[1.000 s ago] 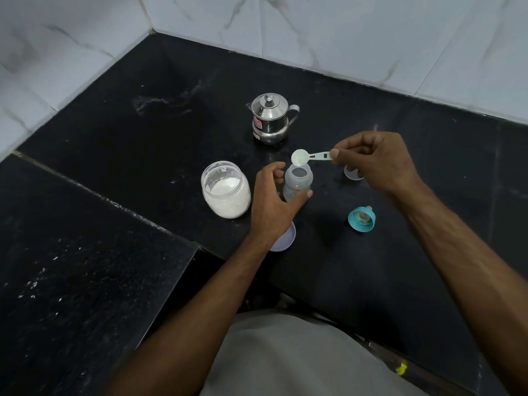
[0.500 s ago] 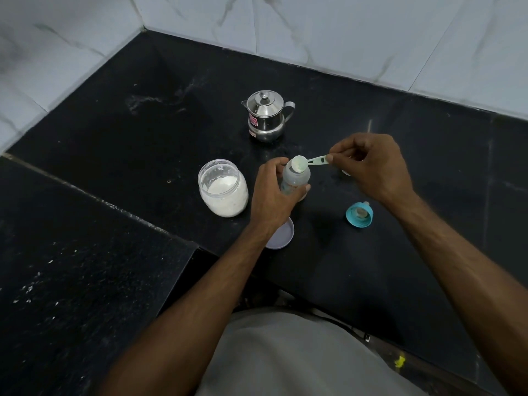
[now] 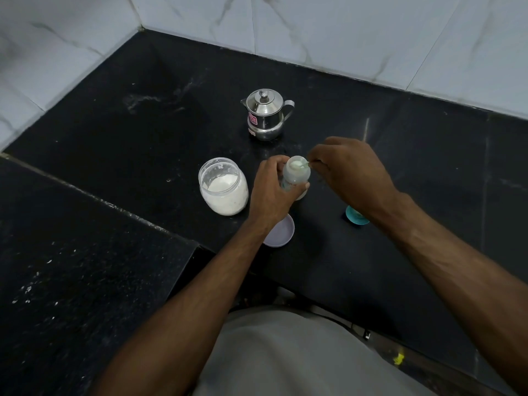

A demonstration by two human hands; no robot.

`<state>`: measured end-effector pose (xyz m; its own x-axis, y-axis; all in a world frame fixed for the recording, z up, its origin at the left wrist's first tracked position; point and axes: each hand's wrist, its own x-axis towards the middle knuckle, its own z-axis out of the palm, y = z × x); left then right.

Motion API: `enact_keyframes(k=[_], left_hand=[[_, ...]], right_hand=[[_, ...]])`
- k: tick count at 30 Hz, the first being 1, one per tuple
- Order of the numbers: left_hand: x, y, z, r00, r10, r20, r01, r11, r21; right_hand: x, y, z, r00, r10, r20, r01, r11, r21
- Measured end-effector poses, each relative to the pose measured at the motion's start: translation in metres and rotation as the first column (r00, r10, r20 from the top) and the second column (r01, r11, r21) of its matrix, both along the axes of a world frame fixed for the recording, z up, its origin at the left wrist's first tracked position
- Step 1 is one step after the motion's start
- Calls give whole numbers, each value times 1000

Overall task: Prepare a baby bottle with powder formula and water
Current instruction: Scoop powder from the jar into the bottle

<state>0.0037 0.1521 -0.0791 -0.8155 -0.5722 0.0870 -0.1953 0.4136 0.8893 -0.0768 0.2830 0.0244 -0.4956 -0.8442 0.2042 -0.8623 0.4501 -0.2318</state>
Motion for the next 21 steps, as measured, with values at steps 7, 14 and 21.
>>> enact_keyframes(k=[7,14,21], left_hand=[[-1,-3,4,999,-29,14,29,999,-28],[-1,-5,3,998,-58,7,58,998,-24],[-1,-7,4,997,-72,-1,72,997,-36]], right_hand=[[-5,-15,8,994,85,68,-95,981,167],[-4,-15,-6,994,-7,112,12,999,-43],[-6,-13,-8,983,7,185,9,996,-86]])
